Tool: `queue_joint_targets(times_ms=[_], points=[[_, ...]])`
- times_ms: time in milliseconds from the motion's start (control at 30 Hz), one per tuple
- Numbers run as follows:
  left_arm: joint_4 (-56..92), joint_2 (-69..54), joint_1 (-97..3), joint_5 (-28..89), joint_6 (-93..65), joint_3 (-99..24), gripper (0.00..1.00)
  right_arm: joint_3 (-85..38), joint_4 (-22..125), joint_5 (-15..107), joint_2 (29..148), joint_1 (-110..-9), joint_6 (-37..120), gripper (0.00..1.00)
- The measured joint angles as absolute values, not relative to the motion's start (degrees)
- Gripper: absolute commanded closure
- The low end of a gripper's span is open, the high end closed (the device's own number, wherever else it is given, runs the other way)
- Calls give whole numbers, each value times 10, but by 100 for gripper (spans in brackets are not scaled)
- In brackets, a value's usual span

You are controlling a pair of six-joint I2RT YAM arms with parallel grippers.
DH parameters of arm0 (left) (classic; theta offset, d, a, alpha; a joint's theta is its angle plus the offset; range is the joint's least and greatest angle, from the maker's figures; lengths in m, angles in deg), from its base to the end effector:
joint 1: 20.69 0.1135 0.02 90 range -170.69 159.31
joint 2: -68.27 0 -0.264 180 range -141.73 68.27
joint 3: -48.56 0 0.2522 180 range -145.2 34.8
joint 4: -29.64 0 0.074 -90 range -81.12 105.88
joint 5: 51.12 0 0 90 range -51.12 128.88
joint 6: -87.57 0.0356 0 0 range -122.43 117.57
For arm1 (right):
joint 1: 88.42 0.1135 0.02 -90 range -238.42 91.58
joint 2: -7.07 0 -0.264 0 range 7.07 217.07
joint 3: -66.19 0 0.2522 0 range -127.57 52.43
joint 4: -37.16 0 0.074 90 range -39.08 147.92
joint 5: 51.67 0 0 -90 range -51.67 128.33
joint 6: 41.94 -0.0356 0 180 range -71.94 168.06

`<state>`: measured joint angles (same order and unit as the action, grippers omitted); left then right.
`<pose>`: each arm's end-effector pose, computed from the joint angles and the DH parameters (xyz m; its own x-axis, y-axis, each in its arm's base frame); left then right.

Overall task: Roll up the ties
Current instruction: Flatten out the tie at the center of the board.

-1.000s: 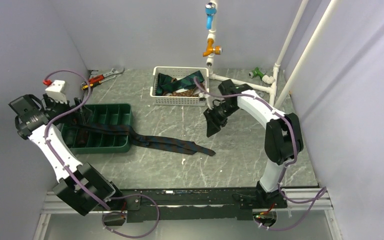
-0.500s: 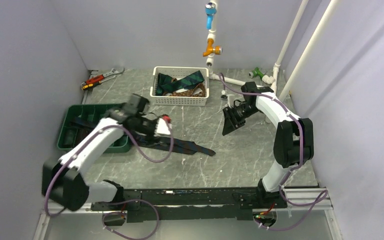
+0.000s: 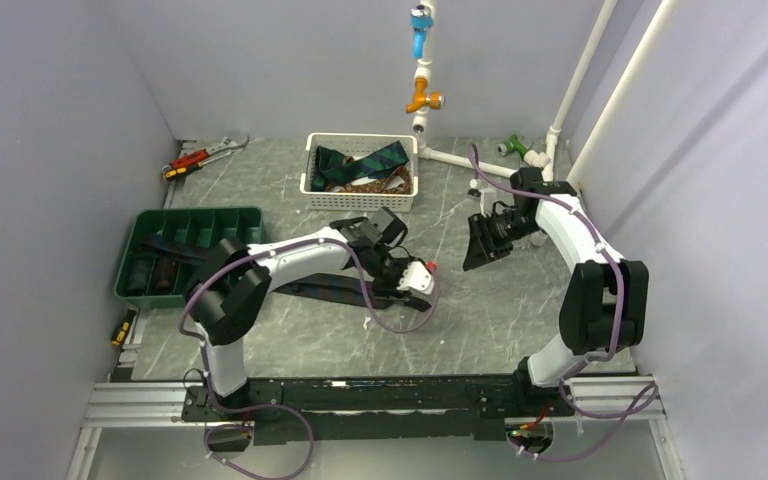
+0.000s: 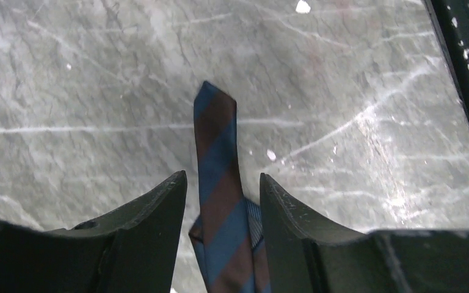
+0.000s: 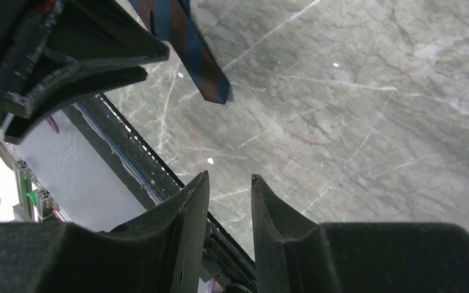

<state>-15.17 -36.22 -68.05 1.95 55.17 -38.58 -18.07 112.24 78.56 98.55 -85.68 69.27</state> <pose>0.2380 -0.2901 0.2033 0.3360 0.6315 -0.6988 0.9227 -0.3697 0.1096 0.2891 0.0369 0.2454 -0.8783 -0.3186 -0.3565 -0.4727 0.6899 0.5482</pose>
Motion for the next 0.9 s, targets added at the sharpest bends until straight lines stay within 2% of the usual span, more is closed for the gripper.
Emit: queue_joint_targets(times_ms=[167, 367, 633, 800, 900], points=[[-142, -415, -712, 39, 534, -428, 46, -166, 1126, 775, 962, -868, 692, 67], [-138, -460, -723, 68, 522, -437, 52, -160, 1136, 772, 951, -869, 691, 67], [-130, -470, -722, 86, 516, -437, 98, -155, 1138, 773, 951, -870, 689, 68], [-131, -429, -704, 75, 473, -409, 100, -151, 1122, 785, 951, -867, 669, 69], [-149, -335, -657, 50, 448, -378, 100, -133, 1079, 793, 951, -843, 630, 65]])
